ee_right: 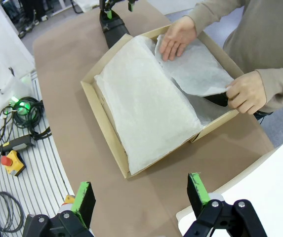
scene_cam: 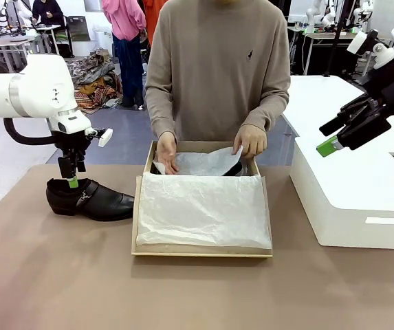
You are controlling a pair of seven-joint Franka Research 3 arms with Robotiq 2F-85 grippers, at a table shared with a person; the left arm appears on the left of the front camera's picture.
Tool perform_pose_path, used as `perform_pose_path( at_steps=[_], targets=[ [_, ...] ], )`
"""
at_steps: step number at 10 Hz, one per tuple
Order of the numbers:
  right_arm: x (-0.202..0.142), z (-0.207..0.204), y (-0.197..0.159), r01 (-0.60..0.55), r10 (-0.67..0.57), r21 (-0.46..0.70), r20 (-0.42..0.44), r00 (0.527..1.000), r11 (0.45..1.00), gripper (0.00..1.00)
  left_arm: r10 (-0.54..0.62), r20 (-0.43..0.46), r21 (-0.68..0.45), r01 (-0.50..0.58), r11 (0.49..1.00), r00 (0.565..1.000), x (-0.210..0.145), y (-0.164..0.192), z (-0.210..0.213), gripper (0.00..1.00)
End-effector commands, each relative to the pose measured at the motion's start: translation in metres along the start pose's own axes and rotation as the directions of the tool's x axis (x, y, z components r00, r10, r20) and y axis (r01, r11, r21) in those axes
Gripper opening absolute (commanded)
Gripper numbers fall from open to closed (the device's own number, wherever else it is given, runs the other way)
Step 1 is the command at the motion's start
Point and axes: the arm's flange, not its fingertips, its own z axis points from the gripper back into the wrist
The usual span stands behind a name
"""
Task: Pack the shoes into the box.
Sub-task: Place the other shoe of the Shoes into the Shoes Box.
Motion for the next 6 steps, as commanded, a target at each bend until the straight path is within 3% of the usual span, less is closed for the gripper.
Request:
perform_pose_path(
  at_steps=[1, 6],
  targets=[
    [0.002, -0.001, 0.0, -0.009, 0.009, 0.016, 0.025, 1.0, 1.0, 1.0, -0.026, 0.004, -0.004, 0.026, 1.0, 1.0, -0.006, 0.007, -0.001, 1.0],
    [0.002, -0.001, 0.0, -0.009, 0.009, 0.016, 0.025, 1.0, 1.0, 1.0, -0.049, -0.005, -0.04, 0.049, 0.998, 0.999, -0.01, 0.022, -0.017, 1.0]
  ],
)
